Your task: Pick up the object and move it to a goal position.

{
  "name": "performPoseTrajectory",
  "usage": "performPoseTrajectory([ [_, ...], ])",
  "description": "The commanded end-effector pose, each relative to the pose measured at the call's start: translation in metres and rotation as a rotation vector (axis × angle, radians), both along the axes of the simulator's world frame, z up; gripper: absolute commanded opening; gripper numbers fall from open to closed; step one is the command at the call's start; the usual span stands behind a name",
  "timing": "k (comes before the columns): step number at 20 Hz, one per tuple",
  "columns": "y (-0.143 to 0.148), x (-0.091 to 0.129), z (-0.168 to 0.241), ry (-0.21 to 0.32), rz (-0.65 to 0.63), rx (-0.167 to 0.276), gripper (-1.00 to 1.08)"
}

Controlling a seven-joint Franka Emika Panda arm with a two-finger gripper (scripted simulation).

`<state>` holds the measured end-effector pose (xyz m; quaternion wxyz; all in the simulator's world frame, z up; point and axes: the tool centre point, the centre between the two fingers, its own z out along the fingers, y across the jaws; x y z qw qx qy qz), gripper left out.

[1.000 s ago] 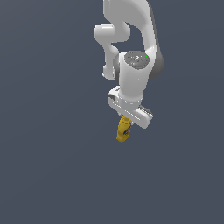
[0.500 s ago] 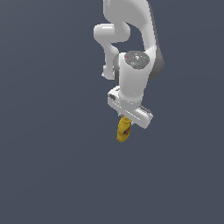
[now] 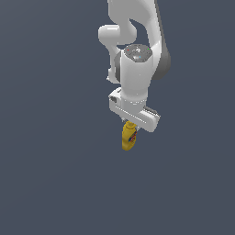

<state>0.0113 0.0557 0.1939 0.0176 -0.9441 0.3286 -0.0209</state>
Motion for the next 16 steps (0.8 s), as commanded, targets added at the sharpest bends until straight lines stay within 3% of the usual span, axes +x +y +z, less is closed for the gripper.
performPoseTrajectory([
  [1, -0.005, 0.008, 0.017, -0.036, 0.022, 0.009, -1.0],
  [16, -0.045, 0.049, 0.122, -0.252, 0.204, 0.079, -1.0],
])
